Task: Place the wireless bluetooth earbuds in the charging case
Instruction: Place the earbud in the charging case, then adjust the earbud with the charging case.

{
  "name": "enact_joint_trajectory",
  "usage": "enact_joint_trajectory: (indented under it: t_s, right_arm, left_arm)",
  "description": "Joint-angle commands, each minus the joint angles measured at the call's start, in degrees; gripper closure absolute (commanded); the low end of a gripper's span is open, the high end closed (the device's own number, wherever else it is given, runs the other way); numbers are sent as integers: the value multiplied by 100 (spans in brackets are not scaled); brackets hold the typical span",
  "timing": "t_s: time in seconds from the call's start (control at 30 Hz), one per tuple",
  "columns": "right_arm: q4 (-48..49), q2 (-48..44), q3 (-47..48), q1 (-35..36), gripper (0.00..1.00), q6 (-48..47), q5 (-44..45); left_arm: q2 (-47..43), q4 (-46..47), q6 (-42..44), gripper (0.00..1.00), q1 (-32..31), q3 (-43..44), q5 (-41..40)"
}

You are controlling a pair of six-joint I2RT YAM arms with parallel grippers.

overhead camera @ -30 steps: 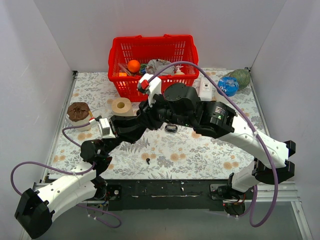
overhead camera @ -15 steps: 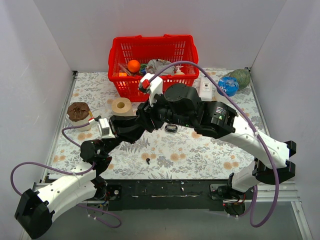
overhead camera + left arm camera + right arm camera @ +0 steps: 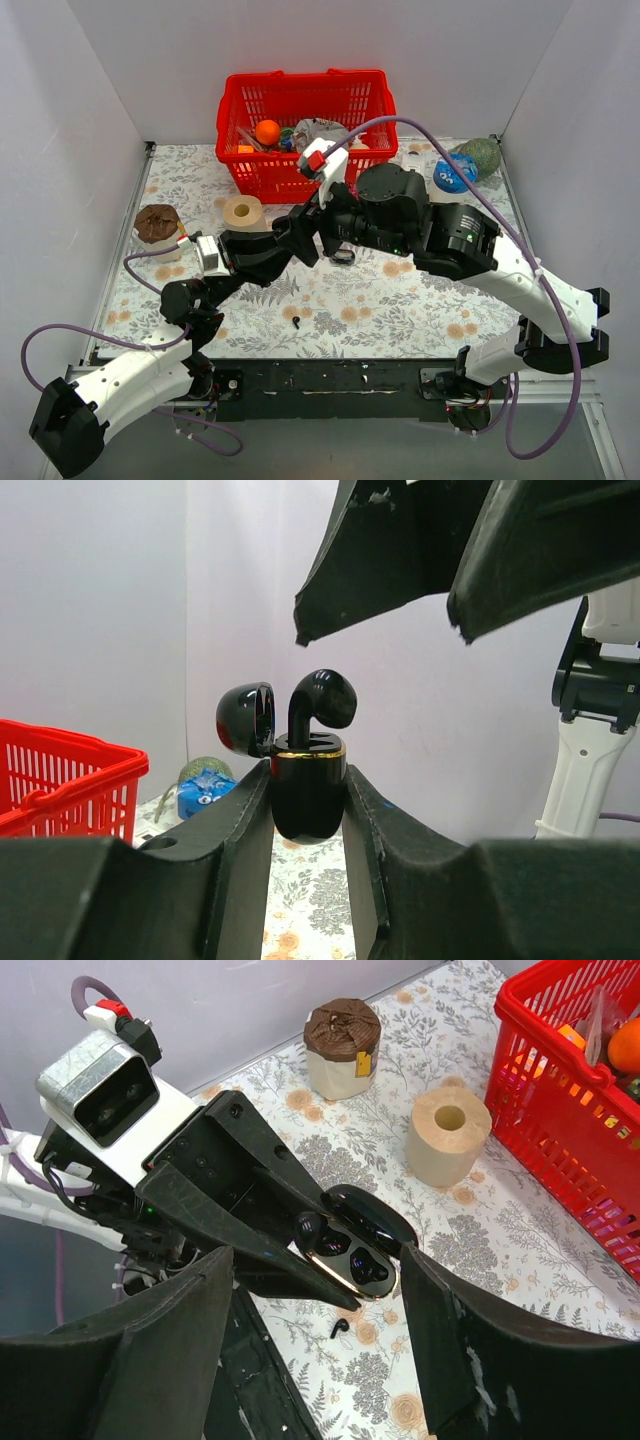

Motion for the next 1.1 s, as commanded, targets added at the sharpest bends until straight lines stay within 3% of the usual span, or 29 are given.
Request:
enact_joint_trajectory:
  t_s: [0.0,0.13,0.17,0.2,0.33,0.43,0.5,0.53,0.6,0.63,1.07]
  right_arm:
    - [82,-337,105,33,27,59,316]
    - [126,-425,-176,33,55,-73,650]
    - [117,-417,-203,33,56,-91,677]
    - [117,-408,-255,33,56,-99,668]
    - [213,-346,-291,33,39,-108,712]
    - [345,-311,-326,41,38,-126,738]
    - [346,-232,-291,41,43,-135,695]
    - [363,-206,-265,50,61,-143,669]
    - [407,-162,-256,42,81,-135,563]
    - [425,-162,-247,41,98,-126,528]
    - [161,-110,-37,85,99,-73,-430]
  left_arm:
    - [-88,29,-55,100,7,14,-107]
    - [-88,20,-143,100,7,23,-98]
    - [-97,28,-161,100,7,23,-89]
    - [-88,28,-170,100,7,23,-72]
    - [-88,11,-143,100,7,41,-28]
    - [-70,-33,-152,100,7,67,51]
    - [-79,-68,-152,100,7,93,86]
    - [-79,-77,-143,100,7,93,86]
    - [-114,-103,-126,100,7,93,69]
    - [-123,-129,-117,100,7,93,69]
    - [-167,-288,6,100,7,155,-37]
